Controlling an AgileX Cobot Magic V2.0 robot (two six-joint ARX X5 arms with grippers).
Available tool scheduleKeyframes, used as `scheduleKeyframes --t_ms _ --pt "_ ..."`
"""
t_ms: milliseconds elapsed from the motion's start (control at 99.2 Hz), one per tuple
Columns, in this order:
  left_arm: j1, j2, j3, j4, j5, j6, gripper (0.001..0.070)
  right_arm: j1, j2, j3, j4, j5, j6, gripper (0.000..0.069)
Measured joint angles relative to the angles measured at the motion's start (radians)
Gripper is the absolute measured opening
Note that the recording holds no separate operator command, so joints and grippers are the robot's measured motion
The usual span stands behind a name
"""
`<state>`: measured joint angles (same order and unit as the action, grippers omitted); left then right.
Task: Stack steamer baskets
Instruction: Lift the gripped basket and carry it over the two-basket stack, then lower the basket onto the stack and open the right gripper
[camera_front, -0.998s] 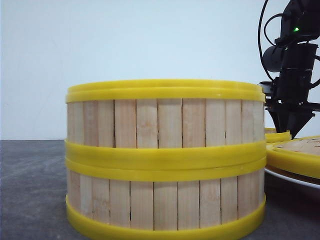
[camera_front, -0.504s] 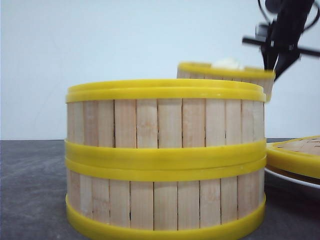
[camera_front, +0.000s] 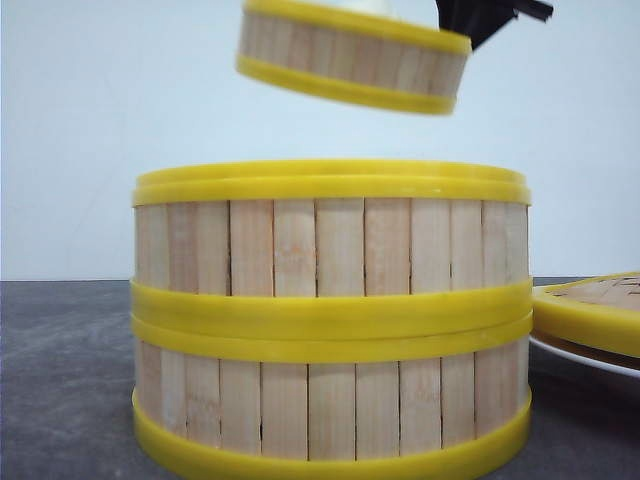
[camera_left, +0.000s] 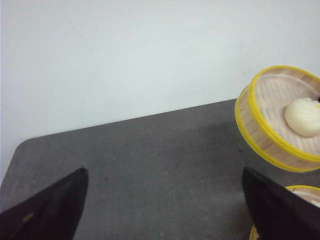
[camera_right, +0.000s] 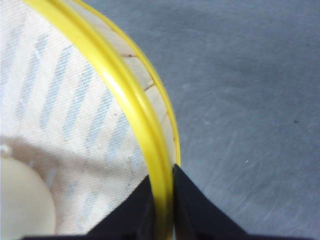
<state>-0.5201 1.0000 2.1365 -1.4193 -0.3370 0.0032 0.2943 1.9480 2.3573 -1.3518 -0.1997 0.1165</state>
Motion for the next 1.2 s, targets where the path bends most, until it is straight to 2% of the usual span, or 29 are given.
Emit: scheduleKeyframes --t_ms 161,343,595,897,1200 --pt "0.000 0.000 0.000 0.000 0.005 -0.005 0.0587 0.037 -0.136 -0.173 0.000 0.000 -0.016 0.0022" --pt "0.000 -0.001 0.000 0.000 0.038 -0.012 0.0587 0.083 -0.283 -0.433 -0.001 0.000 -0.031 0.0022" --pt "0.000 -0.001 0.000 0.000 0.056 -0.019 0.0587 0.175 -0.287 -0.647 -0.001 0.003 -0.031 0.0022" --pt "0.000 -0.001 0.000 0.000 0.082 -0.023 0.0587 0.227 -0.269 -0.679 -0.001 0.006 -0.031 0.0022" --pt "0.000 -0.001 0.000 0.000 0.099 -0.027 0.0587 0.227 -0.246 -0.680 -0.001 0.065 -0.029 0.0021"
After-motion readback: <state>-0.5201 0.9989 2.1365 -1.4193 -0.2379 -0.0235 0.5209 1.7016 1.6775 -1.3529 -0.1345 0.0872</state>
